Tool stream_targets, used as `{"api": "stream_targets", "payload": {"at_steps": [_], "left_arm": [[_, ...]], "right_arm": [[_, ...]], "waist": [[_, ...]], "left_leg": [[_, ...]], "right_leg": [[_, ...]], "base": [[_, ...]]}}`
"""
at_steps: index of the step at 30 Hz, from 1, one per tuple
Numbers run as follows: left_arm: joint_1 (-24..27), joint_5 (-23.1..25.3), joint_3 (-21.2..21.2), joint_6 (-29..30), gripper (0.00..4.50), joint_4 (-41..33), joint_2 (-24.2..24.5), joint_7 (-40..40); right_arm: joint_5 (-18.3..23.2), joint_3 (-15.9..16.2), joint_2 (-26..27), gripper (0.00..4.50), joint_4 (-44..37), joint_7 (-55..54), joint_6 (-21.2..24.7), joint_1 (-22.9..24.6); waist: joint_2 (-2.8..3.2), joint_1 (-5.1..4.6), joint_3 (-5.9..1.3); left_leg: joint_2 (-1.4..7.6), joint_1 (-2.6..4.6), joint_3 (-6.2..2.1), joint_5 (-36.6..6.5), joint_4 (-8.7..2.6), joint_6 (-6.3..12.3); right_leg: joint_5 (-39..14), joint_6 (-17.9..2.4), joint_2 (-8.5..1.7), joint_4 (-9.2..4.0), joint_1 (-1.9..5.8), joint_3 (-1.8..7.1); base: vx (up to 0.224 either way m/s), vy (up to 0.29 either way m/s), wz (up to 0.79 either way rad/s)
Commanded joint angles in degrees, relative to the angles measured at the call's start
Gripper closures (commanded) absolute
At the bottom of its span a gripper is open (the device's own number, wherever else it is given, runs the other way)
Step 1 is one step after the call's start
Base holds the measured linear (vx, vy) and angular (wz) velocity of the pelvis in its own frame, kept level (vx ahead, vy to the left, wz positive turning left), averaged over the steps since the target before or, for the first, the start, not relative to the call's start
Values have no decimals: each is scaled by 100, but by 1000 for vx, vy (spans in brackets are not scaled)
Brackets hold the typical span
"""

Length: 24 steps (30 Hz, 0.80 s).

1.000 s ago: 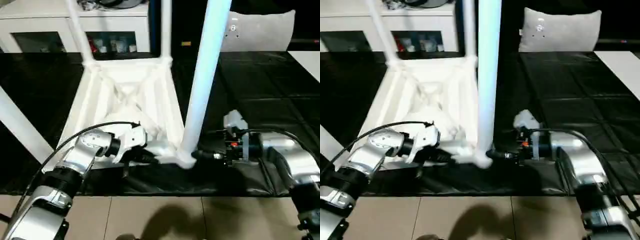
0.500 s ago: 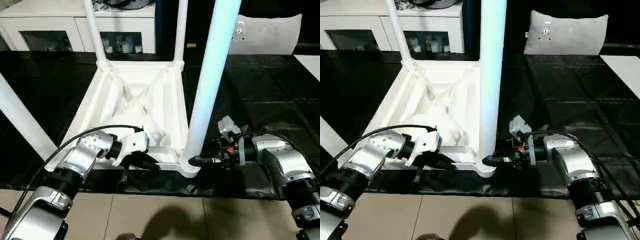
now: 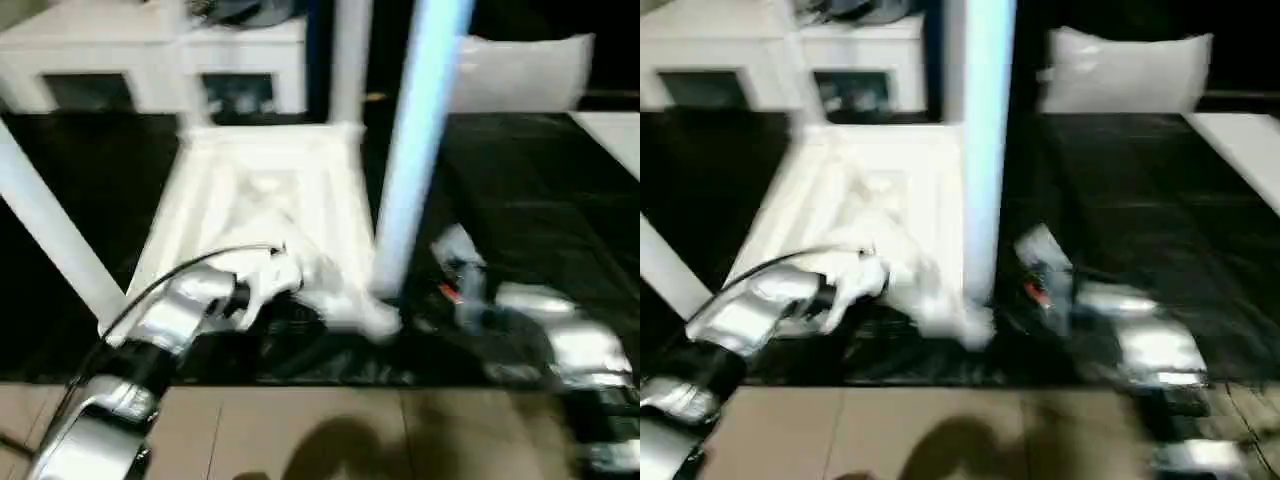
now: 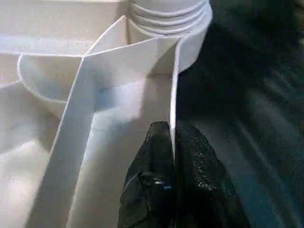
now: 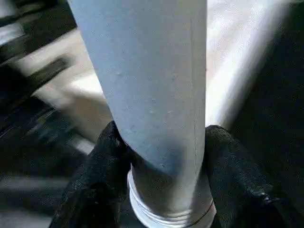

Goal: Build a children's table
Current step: Rotate leg to tighten

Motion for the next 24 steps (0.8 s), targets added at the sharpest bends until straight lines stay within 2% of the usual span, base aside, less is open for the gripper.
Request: {"api": "stream_targets", "payload": {"at_steps": [1,2,3,4,5,6,7,8,9,11,12,14,15,16,17,18,19,20,21,22,24], "left_arm": [[-171,-24,6,167,450,41,-315,469],[-215,-9,49,228,450,77,-370,612],[-324,-67,221,374,450,150,-529,1004],[-324,-67,221,374,450,150,-529,1004],[-352,-83,288,436,450,139,-633,1187],[-352,-83,288,436,450,139,-633,1187],[-332,-61,284,433,450,116,-658,1215],[-310,2,249,409,450,82,-656,1199],[-280,53,210,345,450,51,-637,1158],[-214,90,148,204,450,-3,-574,1088],[-159,87,127,178,450,-61,-519,1040],[-120,81,124,166,450,-96,-466,1018],[-95,91,100,56,450,-76,-405,990],[-90,94,95,30,450,-69,-391,986],[-67,107,70,-30,450,-82,-320,915],[-50,108,46,-121,450,-91,-255,804],[3,80,11,-356,450,-125,-121,505],[34,56,-12,-537,450,-145,-20,265],[41,54,-22,-579,450,-148,8,208],[41,54,-22,-579,450,-148,8,208],[72,58,-159,-826,450,-74,198,-236]], "right_arm": [[-13,245,491,249,111,-637,275,-123],[-98,171,631,249,178,-993,281,-179],[-187,88,897,249,392,-1545,153,-326],[-187,88,897,249,392,-1545,153,-326],[-181,97,981,249,448,-1588,-92,-342],[-181,97,981,216,448,-1588,-92,-342],[-152,88,1002,196,406,-1519,-172,-298],[-99,4,1045,182,297,-1490,-127,-247],[-35,-59,1057,180,195,-1415,-86,-194],[35,-69,1004,160,50,-1268,-47,-105],[19,-47,884,147,-24,-1169,-110,-29],[71,-88,745,136,-101,-1039,-121,39],[122,-87,567,128,-114,-864,-200,93],[133,-85,530,115,-113,-828,-219,104],[92,-43,355,95,-100,-702,-277,128],[88,-39,229,91,-86,-576,-289,130],[92,-29,-75,85,-66,-201,-340,133],[98,-23,-311,76,-55,113,-385,123],[96,-20,-374,76,-53,199,-405,122],[96,-20,-374,76,-53,199,-405,122],[135,-46,-832,53,96,828,-647,93]], "waist": [[-102,-44,-259],[-74,-61,-265],[-16,-135,-259],[-2,-222,-250],[-20,-231,-279],[-15,-232,-285],[-39,-241,-274],[-108,-246,-280],[-71,-225,-286],[-51,-191,-307],[-12,-168,-316],[-51,-145,-324],[-19,-117,-341],[-40,-102,-340],[-104,-85,-341],[-91,-76,-341],[-34,-53,-345],[-33,-56,-353],[-27,-48,-372],[-27,-48,-372],[-26,-47,-403]], "left_leg": [[181,-33,-111,-1412,-429,31],[187,-44,-125,-1381,-443,50],[217,-12,-144,-1500,-471,43],[207,-3,-152,-1699,-468,12],[219,14,-156,-1693,-470,66],[227,18,-148,-1630,-472,103],[237,-9,-137,-1542,-490,188],[252,-44,-130,-1409,-503,262],[265,-52,-134,-1329,-506,300],[287,-51,-112,-1052,-490,371],[288,-40,-102,-964,-477,388],[278,-79,-84,-802,-460,449],[266,-79,-82,-703,-448,477],[266,-77,-65,-581,-439,536],[256,-101,-56,-484,-435,567],[251,-96,-48,-457,-434,582],[252,-89,-60,-471,-432,581],[256,-106,-61,-490,-419,624],[280,-112,-66,-405,-412,657],[280,-112,-66,-405,-412,657],[286,-139,-67,-234,-373,751]], "right_leg": [[-3587,27,-403,-768,291,188],[-3466,2,-407,-747,303,187],[-3304,-98,-398,-748,263,186],[-3254,-167,-389,-764,262,163],[-3063,-224,-410,-757,292,179],[-2887,-303,-419,-734,278,211],[-2645,-420,-404,-697,286,253],[-2451,-519,-404,-649,308,288],[-2349,-571,-424,-619,317,313],[-1905,-760,-428,-563,313,361],[-1734,-867,-428,-526,302,374],[-1548,-944,-444,-500,356,383],[-1466,-944,-439,-492,361,378],[-1361,-965,-432,-493,351,379],[-1364,-951,-430,-484,373,375],[-1436,-947,-426,-482,356,373],[-1484,-931,-432,-479,357,365],[-1446,-891,-418,-493,370,362],[-1230,-926,-418,-449,363,374],[-1230,-926,-418,-449,363,374],[-781,-1092,-405,-379,351,358]], "base": [[0,0,0],[0,0,0],[0,0,0],[0,0,0],[0,0,0],[0,0,0],[0,0,0],[0,0,0],[0,0,0],[0,0,0],[0,0,0],[0,0,0],[0,0,0],[0,0,0],[0,0,0],[0,0,0],[0,0,0],[0,0,0],[0,0,0],[0,0,0],[0,0,0]]}}
